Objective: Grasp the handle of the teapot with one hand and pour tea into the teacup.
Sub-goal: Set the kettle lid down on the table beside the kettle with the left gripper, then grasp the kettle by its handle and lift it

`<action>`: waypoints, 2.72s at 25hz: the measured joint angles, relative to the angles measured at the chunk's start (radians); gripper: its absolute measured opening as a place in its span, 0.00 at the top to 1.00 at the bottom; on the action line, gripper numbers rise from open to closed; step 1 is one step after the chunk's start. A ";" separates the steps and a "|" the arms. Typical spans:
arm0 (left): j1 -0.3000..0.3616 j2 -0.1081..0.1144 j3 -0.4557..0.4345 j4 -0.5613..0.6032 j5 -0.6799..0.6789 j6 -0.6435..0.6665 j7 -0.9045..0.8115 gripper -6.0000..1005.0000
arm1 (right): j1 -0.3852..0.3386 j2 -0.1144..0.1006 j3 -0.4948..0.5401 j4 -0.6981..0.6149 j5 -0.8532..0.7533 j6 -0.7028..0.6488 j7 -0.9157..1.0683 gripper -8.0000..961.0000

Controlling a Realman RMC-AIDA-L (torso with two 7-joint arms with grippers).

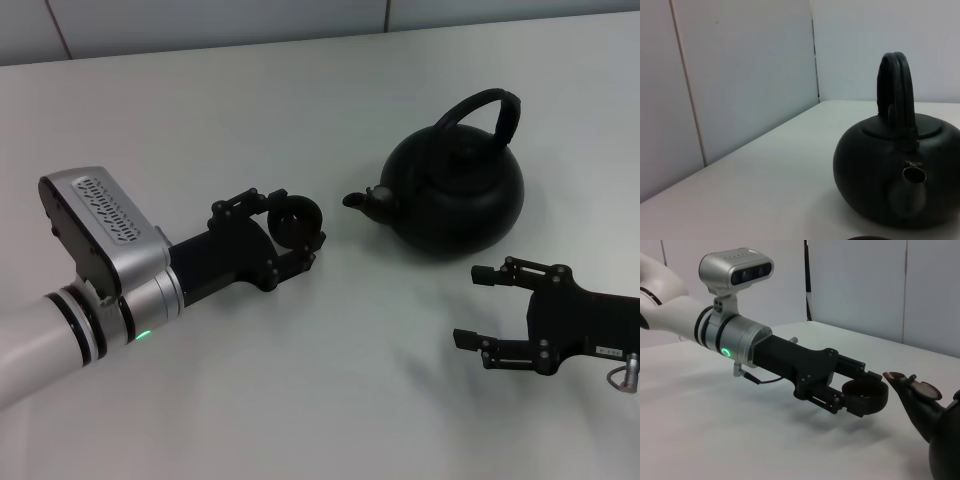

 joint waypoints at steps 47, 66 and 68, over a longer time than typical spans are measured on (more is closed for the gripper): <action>0.249 0.017 0.025 0.193 0.015 0.446 -0.126 0.20 | 0.009 -0.002 0.032 0.002 0.000 0.005 -0.005 0.16; 0.486 0.067 0.159 0.519 0.042 0.656 -0.325 0.20 | 0.020 0.002 0.052 0.018 0.002 -0.014 -0.009 0.16; 0.490 0.076 0.158 0.520 0.061 0.617 -0.326 0.20 | 0.018 0.002 0.052 0.018 0.002 -0.014 -0.009 0.16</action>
